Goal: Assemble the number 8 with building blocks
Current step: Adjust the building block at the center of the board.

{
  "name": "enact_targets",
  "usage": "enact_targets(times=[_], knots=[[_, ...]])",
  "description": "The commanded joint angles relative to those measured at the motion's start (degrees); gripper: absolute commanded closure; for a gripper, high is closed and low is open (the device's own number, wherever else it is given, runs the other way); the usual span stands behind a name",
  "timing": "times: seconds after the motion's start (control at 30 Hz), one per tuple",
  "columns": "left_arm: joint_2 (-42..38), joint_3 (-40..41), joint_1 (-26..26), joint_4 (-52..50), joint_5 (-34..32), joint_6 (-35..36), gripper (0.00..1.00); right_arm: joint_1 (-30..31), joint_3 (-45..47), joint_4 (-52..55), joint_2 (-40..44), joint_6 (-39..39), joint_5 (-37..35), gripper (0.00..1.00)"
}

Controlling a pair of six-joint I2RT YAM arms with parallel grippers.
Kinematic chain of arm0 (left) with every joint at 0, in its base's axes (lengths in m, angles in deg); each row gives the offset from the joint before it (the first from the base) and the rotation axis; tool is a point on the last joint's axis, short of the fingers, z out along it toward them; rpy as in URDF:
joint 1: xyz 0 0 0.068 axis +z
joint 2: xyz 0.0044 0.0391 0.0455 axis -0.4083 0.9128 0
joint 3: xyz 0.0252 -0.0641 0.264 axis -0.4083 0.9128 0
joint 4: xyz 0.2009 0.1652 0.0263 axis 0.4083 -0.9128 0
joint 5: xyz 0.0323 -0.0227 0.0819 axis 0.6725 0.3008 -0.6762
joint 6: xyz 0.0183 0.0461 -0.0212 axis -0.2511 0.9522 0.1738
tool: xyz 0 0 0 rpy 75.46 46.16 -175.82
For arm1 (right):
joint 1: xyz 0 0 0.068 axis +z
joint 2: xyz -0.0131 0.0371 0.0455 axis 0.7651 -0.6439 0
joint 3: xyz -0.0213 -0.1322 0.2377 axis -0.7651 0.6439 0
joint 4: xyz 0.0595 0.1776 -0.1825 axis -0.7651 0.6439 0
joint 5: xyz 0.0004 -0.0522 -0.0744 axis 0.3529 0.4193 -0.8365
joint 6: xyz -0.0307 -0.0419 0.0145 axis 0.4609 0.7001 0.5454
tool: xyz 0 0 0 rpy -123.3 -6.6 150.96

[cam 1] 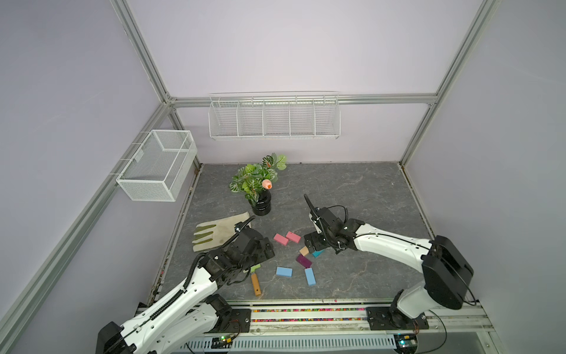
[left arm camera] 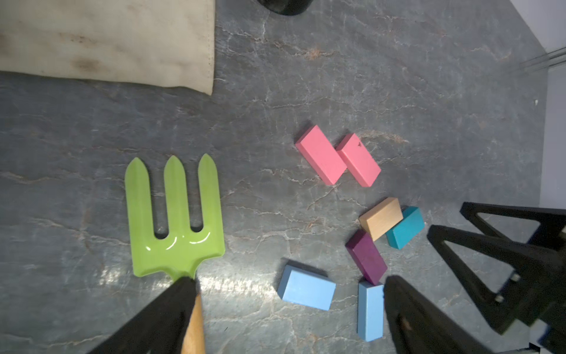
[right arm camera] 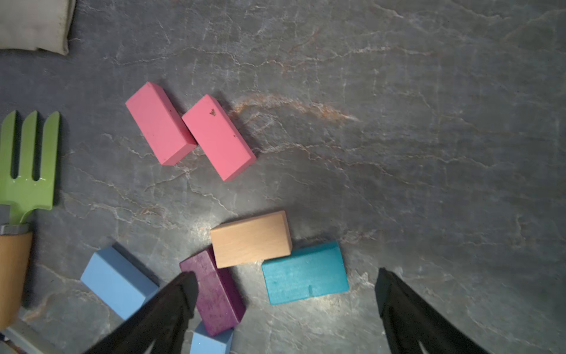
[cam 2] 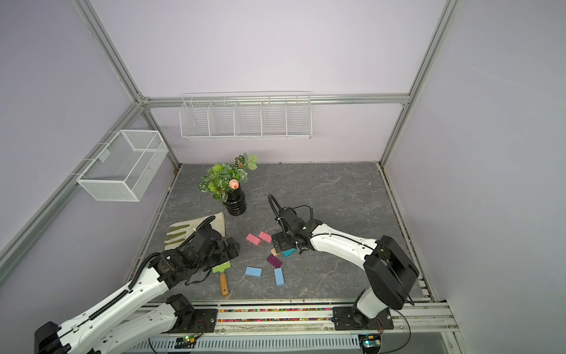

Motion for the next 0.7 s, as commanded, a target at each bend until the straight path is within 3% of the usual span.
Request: enact_targets(times=[0.0,0.33,0.67], knots=[[2.07,0.00,-0.33,3.65,-2.83,-0.44,0.00,0.40,-3.02,0.35,-2.96,2.30,-2.10,0.09],[8.45,-3.54,-0.33,4.28,-4.01,3.21,0.03,1.46,-8.55,1.19,-10.84,6.12,0.08,0.26],[11.43,-0.82,-0.33,9.13,-2.00,2.24,0.02,2.31,-13.36,1.87,-16.03,9.04,1.71,0.20]])
